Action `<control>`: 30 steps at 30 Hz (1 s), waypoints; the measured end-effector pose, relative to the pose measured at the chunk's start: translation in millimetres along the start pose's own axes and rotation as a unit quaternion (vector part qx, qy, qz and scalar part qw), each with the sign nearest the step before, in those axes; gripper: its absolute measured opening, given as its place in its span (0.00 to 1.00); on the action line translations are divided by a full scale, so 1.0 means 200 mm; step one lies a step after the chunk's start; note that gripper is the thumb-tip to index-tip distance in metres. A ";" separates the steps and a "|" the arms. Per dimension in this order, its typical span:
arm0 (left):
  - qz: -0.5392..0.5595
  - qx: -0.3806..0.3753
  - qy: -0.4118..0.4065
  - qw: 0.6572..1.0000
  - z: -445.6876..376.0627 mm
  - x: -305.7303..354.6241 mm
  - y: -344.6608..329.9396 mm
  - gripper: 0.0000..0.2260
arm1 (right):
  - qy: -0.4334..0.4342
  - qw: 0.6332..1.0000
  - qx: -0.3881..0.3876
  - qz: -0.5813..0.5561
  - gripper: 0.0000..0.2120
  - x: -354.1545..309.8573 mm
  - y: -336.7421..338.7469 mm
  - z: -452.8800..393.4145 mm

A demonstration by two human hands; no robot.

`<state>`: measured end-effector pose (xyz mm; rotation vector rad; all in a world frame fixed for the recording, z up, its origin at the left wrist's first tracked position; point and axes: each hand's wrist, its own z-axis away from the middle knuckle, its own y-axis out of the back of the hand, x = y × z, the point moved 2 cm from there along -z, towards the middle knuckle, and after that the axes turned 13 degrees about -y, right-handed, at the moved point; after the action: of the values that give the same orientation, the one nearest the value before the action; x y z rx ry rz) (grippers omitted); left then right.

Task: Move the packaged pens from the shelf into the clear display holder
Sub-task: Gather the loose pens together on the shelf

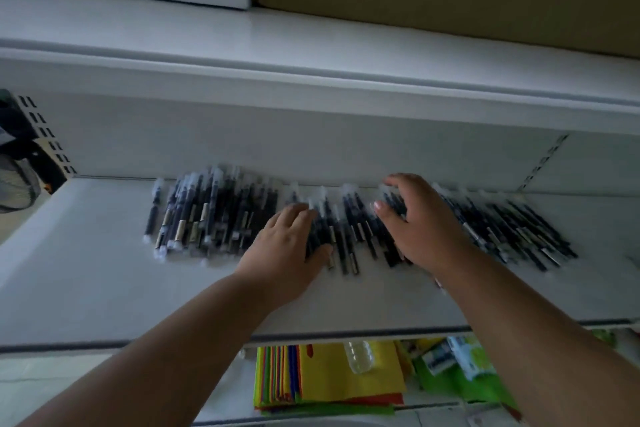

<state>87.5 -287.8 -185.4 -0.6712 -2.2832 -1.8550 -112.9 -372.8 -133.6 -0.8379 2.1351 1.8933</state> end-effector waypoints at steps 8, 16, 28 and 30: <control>0.003 -0.041 0.100 0.994 -0.15 0.11 -0.11 0.30 | -0.026 0.990 -0.127 0.061 0.25 0.29 -0.15 -0.06; 0.012 -0.026 0.114 0.993 -0.19 0.12 -0.11 0.30 | -0.018 0.992 -0.125 0.032 0.26 0.31 -0.11 -0.08; 0.010 -0.048 0.073 0.996 -0.19 0.12 -0.11 0.32 | -0.055 0.992 -0.111 -0.008 0.26 0.28 -0.14 -0.08; -0.002 -0.066 0.068 0.995 -0.18 0.12 -0.12 0.33 | -0.062 0.989 -0.129 0.021 0.27 0.33 -0.13 -0.06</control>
<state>49.6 -319.5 -188.9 -0.5401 -2.0939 -2.0021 -151.7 -405.2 -186.2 -0.7012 1.8772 2.2144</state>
